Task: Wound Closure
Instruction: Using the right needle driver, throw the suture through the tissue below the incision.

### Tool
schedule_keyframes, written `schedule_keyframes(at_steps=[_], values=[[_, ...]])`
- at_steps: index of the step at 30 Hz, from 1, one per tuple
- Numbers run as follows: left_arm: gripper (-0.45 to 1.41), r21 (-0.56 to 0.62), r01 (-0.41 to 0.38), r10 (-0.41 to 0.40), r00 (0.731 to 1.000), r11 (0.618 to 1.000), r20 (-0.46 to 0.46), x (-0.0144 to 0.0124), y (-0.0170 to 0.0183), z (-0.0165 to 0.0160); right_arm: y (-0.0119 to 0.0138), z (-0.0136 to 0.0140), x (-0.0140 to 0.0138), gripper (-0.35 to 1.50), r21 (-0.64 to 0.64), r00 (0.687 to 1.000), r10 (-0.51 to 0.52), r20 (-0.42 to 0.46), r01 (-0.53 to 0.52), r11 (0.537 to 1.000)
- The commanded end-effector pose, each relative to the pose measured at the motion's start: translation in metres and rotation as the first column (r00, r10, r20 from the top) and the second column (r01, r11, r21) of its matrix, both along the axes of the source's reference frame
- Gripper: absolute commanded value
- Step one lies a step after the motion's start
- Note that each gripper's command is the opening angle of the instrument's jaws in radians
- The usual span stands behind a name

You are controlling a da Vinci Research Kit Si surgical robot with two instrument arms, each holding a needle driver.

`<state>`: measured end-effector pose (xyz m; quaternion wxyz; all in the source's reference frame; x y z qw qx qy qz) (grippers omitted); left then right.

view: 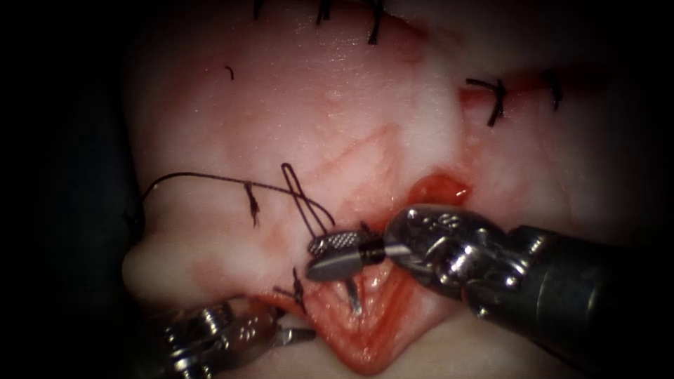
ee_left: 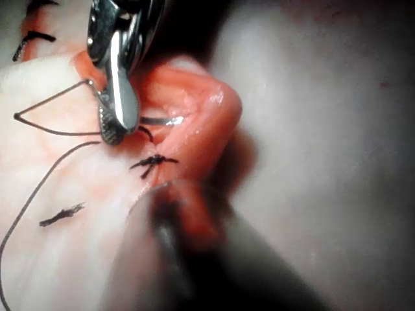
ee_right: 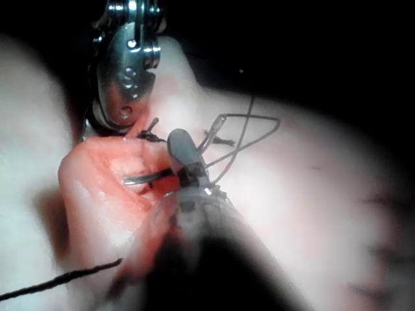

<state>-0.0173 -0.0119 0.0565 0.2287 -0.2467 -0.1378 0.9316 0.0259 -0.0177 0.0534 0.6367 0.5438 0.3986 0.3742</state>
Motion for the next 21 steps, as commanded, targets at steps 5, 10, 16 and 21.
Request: schedule_keyframes(at_steps=[5, 10, 16, 21], values=[[0.27, -0.003, 0.001, -0.001, 1.000, 1.000, 0.000, -0.0005, 0.0004, 0.0004, -0.0006, 0.0000, 0.0000, -0.35, 0.047, 1.000, -0.010, 0.019, 0.009, 0.999], [0.28, -0.003, 0.000, 0.000, 1.000, 1.000, 0.000, -0.0005, 0.0004, 0.0003, -0.0010, -0.0005, 0.0001, -0.35, 0.095, 1.000, 0.003, 0.002, -0.003, 0.995], [0.28, -0.006, 0.002, -0.002, 1.000, 1.000, -0.003, -0.0005, 0.0005, 0.0003, -0.0014, -0.0010, 0.0003, -0.35, 0.188, 1.000, 0.012, -0.015, -0.009, 0.982], [0.28, -0.006, 0.002, -0.002, 1.000, 1.000, -0.003, -0.0005, 0.0005, 0.0003, -0.0016, -0.0012, 0.0009, -0.35, 0.231, 0.997, 0.049, -0.065, -0.033, 0.972]])
